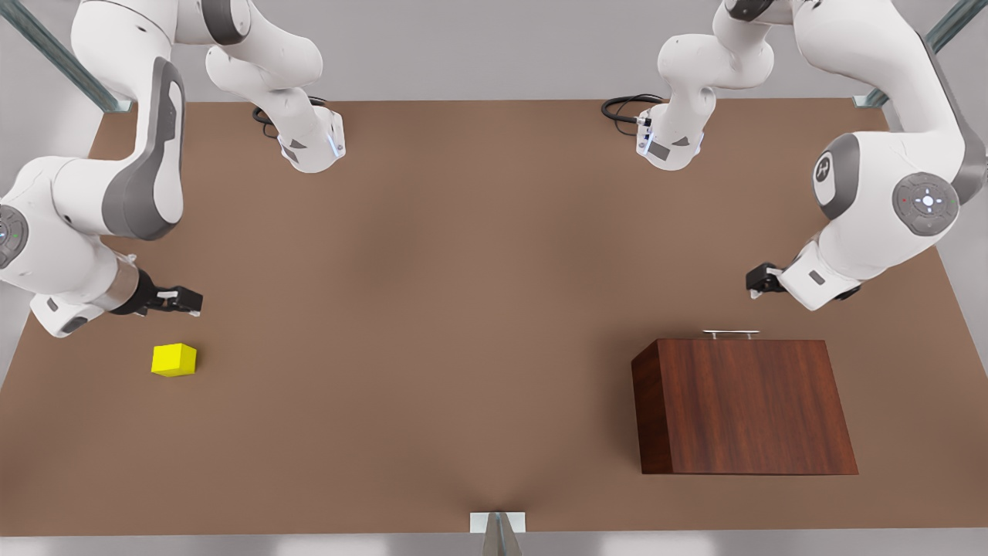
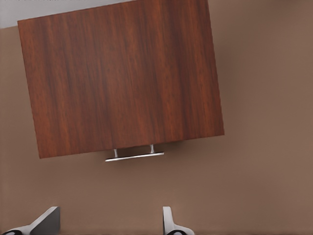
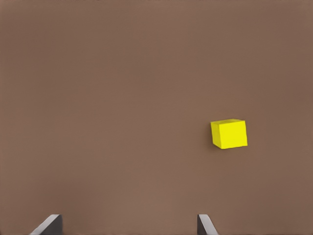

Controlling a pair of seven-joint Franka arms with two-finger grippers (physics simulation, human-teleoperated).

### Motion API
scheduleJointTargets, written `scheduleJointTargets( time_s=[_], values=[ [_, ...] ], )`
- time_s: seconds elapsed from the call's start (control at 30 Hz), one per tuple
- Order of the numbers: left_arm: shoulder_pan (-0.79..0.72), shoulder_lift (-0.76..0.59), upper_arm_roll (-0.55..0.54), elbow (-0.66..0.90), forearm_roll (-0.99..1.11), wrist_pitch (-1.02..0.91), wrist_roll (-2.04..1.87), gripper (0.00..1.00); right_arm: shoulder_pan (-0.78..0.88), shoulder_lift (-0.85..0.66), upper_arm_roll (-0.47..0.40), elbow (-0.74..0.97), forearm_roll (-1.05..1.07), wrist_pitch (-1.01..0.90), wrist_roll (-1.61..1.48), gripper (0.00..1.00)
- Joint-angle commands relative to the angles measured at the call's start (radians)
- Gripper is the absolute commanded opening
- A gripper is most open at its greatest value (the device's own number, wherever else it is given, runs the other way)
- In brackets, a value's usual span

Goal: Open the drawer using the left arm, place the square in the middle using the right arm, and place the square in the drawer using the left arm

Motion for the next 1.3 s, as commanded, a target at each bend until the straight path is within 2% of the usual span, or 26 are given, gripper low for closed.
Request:
scheduleJointTargets(
  time_s=[0.0,0.1,0.17,0.23,0.3,0.37,0.47,0.53,0.67,0.73,0.8,0.83,1.0,1.27],
  values=[
    [0.0,0.0,0.0,0.0,0.006,0.002,-0.006,1.0,-0.001,-0.011,0.001,-0.016,0.001,0.02,0.0,1.0],
    [-0.001,-0.034,-0.001,-0.083,0.007,0.057,-0.245,1.0,-0.029,-0.036,0.0,-0.096,-0.018,0.129,0.0,1.0],
    [-0.001,-0.17,-0.001,-0.323,0.006,0.256,-0.538,1.0,-0.082,-0.029,-0.003,-0.151,-0.006,0.175,-0.006,1.0],
    [-0.001,-0.251,-0.001,-0.472,0.004,0.367,-0.762,1.0,-0.153,-0.025,-0.005,-0.235,-0.004,0.256,-0.057,1.0],
    [0.0,-0.288,-0.001,-0.589,0.004,0.493,-0.974,1.0,-0.191,-0.009,-0.022,-0.301,-0.006,0.277,-0.069,1.0],
    [0.0,-0.291,-0.001,-0.661,0.004,0.575,-1.12,1.0,-0.214,0.021,-0.026,-0.367,-0.021,0.449,-0.138,1.0],
    [0.002,-0.288,-0.001,-0.692,-0.007,0.645,-1.216,1.0,-0.26,0.081,-0.025,-0.392,0.001,0.529,-0.276,1.0],
    [0.003,-0.284,-0.001,-0.738,-0.008,0.717,-1.281,1.0,-0.282,0.171,-0.025,-0.389,0.103,0.618,-0.451,1.0],
    [0.003,-0.279,0.0,-0.801,-0.05,0.801,-1.376,1.0,-0.308,0.285,-0.026,-0.332,0.238,0.624,-0.689,1.0],
    [0.003,-0.271,0.0,-0.807,-0.05,0.821,-1.42,1.0,-0.311,0.311,-0.028,-0.304,0.232,0.627,-0.698,1.0],
    [0.003,-0.264,0.0,-0.873,-0.05,0.925,-1.473,1.0,-0.314,0.31,-0.033,-0.303,0.228,0.627,-0.699,1.0],
    [0.003,-0.256,0.0,-0.873,-0.053,0.928,-1.493,1.0,-0.311,0.313,-0.033,-0.291,0.169,0.633,-0.704,1.0],
    [0.005,-0.215,0.003,-0.876,-0.054,0.973,-1.54,1.0,-0.299,0.356,-0.03,-0.314,0.172,0.808,-0.689,1.0],
    [0.022,-0.147,0.022,-0.876,-0.056,1.022,-1.562,1.0,-0.294,0.377,-0.028,-0.355,0.191,0.807,-0.643,1.0]
  ],
)
